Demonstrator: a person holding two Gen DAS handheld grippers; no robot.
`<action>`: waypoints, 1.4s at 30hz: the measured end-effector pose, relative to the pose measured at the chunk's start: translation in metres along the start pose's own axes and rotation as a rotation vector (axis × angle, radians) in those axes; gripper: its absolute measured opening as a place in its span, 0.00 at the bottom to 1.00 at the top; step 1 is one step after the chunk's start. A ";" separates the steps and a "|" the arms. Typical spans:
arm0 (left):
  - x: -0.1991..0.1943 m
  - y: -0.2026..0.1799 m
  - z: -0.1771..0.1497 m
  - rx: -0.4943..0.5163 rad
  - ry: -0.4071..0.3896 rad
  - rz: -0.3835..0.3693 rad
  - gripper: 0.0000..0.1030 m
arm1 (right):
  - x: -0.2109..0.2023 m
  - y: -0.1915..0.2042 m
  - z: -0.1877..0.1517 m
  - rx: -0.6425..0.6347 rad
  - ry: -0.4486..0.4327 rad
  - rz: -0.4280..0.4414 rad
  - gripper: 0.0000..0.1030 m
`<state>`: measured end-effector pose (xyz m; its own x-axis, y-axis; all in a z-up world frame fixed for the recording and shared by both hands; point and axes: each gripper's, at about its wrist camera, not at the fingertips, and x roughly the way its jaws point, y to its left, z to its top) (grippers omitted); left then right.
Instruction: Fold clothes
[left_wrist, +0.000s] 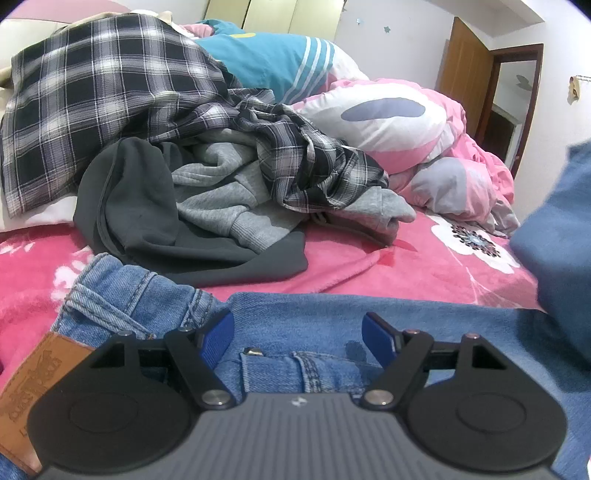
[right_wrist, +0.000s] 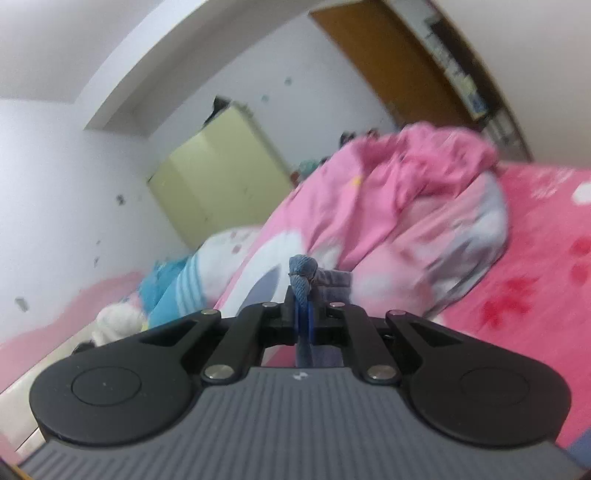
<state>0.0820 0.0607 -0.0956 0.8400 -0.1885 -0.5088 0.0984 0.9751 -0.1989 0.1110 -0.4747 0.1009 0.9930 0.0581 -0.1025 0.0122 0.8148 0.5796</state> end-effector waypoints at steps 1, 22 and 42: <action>0.000 0.000 0.000 0.001 0.000 0.001 0.75 | -0.008 -0.007 0.007 -0.007 -0.019 -0.019 0.03; 0.002 -0.007 0.000 0.048 0.013 0.035 0.75 | -0.151 -0.253 0.028 0.262 -0.186 -0.414 0.03; 0.003 -0.011 -0.001 0.075 0.018 0.054 0.75 | -0.192 -0.352 -0.016 0.470 -0.044 -0.559 0.20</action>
<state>0.0830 0.0492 -0.0955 0.8353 -0.1369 -0.5324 0.0933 0.9898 -0.1080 -0.0857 -0.7637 -0.0964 0.8276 -0.3249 -0.4577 0.5576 0.3816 0.7372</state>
